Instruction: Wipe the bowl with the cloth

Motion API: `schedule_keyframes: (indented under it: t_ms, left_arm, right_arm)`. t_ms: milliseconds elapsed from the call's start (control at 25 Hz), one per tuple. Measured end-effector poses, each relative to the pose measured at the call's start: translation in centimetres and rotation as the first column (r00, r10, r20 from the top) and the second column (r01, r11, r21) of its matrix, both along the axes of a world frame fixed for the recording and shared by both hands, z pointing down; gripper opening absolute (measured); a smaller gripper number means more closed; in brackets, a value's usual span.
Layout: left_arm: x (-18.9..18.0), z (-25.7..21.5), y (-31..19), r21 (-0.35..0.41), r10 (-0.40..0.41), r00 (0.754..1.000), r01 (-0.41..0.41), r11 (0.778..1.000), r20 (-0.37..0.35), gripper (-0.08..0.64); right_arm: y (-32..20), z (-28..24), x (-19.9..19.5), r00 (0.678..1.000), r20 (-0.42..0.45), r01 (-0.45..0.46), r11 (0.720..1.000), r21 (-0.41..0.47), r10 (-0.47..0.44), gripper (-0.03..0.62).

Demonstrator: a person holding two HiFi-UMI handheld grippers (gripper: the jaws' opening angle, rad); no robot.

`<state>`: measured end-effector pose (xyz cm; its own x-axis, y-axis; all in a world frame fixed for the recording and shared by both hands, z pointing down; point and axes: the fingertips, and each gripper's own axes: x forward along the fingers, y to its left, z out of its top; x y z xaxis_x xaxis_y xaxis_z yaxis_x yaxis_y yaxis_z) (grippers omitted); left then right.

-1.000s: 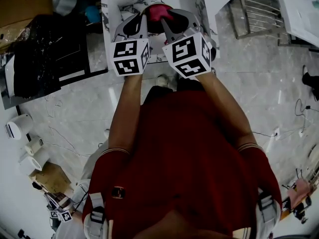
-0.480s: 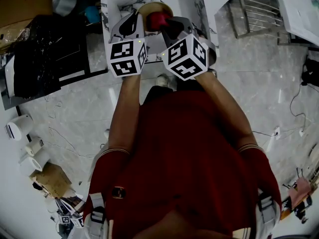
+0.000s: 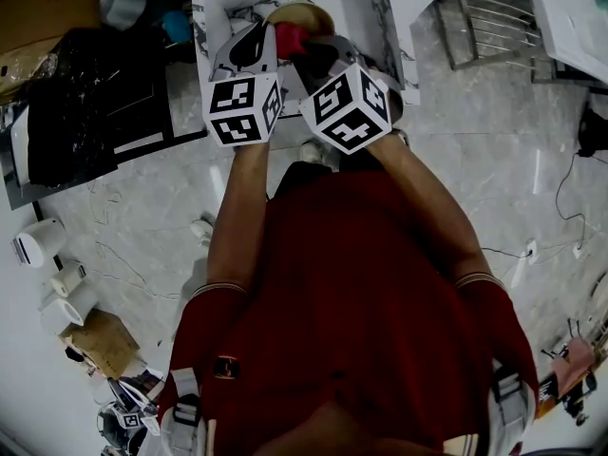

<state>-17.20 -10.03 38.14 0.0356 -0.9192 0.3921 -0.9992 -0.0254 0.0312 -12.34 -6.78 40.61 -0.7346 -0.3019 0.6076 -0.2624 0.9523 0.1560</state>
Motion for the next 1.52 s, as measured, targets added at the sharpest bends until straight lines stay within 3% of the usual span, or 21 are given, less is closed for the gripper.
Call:
schedule_keyframes:
  t_ms: [920, 1520]
  left_arm:
    - [1.3, 1.1, 0.2, -0.041, 0.068, 0.998, -0.069, 0.997, -0.013, 0.02]
    - [-0.9, 1.3, 0.8, -0.04, 0.052, 0.998, -0.053, 0.998, -0.021, 0.02]
  right_arm:
    - [-3.4, -3.5, 0.8, 0.983, 0.146, -0.123, 0.99, 0.063, 0.113, 0.066]
    - [-1.8, -6.2, 2.1, 0.958, 0.288, -0.022, 0.999, 0.042, 0.008, 0.066]
